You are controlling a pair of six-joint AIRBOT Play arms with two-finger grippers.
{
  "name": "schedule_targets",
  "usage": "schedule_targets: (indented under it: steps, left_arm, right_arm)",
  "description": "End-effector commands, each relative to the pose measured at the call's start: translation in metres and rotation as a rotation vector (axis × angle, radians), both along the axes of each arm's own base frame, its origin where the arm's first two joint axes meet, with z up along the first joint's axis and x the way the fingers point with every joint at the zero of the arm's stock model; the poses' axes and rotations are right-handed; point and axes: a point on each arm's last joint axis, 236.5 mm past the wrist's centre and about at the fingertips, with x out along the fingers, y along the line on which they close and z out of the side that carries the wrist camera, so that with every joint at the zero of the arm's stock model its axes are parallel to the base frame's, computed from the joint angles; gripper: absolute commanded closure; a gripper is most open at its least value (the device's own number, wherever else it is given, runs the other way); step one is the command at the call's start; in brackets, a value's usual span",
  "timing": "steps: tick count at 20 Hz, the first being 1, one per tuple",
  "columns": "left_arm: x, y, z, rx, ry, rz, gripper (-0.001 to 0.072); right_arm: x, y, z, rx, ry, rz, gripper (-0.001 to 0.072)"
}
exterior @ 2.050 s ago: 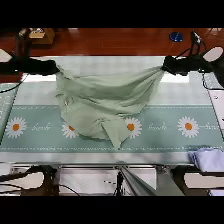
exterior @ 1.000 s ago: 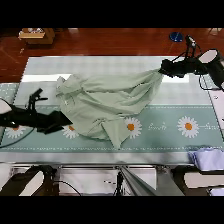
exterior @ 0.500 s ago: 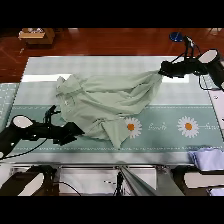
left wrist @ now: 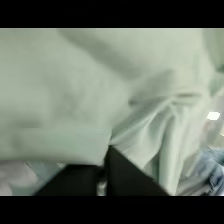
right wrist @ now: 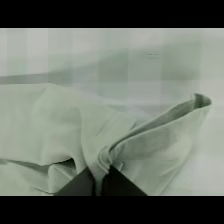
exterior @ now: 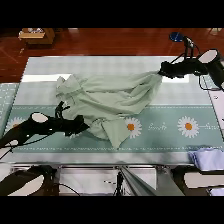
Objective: Fold the shirts.
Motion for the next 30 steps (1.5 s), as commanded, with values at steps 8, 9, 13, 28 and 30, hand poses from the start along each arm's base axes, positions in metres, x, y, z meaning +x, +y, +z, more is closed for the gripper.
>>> schedule_targets:
  steps: [8,9,13,28,30]
  left_arm:
    - [0.076,-0.025,0.203,-0.097,-0.606,-0.202,0.0692]
    - [0.084,-0.016,0.255,-0.09,-0.744,-0.176,0.0692]
    - [0.068,0.055,0.455,0.079,-1.268,-0.008,0.0692]
    - [-0.106,0.056,0.582,0.483,-1.518,0.015,0.0692]
    - [-0.109,0.07,0.547,0.541,-1.357,0.03,0.0692]
  right_arm:
    - [-0.01,-0.004,0.097,-0.117,-0.245,0.106,0.0674]
    - [-0.014,-0.01,0.127,-0.165,-0.313,0.104,0.0674]
    - [-0.054,-0.032,0.269,-0.333,-0.623,0.057,0.0674]
    - [-0.304,-0.041,0.366,-0.272,-0.652,-0.152,0.0674]
    - [-0.322,-0.042,0.338,-0.28,-0.521,-0.14,0.0674]
